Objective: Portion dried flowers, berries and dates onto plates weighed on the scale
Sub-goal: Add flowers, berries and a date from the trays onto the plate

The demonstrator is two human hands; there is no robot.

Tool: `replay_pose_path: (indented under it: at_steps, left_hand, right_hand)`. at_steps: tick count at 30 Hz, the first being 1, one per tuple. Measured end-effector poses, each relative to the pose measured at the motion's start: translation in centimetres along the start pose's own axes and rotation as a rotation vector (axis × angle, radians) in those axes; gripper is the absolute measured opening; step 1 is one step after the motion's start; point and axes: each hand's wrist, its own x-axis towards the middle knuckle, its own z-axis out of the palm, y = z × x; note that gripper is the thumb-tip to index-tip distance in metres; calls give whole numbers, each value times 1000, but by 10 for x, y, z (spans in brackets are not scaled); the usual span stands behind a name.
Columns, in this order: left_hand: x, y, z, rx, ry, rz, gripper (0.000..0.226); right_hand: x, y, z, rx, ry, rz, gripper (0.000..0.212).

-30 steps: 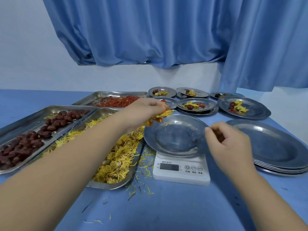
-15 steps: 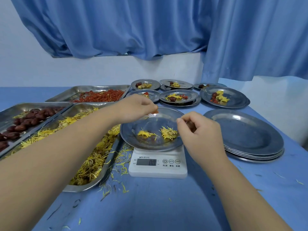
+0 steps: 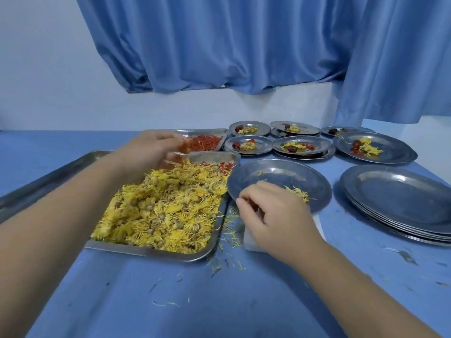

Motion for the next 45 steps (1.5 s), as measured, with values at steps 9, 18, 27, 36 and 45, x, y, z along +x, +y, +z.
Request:
replay_pose_path:
  at_steps: [9,18,27,36,45]
  left_hand:
    - [12,-73,-98,255,312,-209,23]
    - [21,-156,-114,1030,18,-524,50]
    - [15,-166,-124,915,162,-410,34]
    - [15,-100,-94,533,313,-100,13]
    - [22,-24,24,608,-33,232,30]
  right_hand:
    - [1,-5,29,-120,-46,-18,19]
    - [0,-6,35,-110,16,-91,23]
    - [1,-3,35,-66,16,-72,22]
    - [4,7,11,73,165,136,17]
    - [11,33,-23,612,439,682,15]
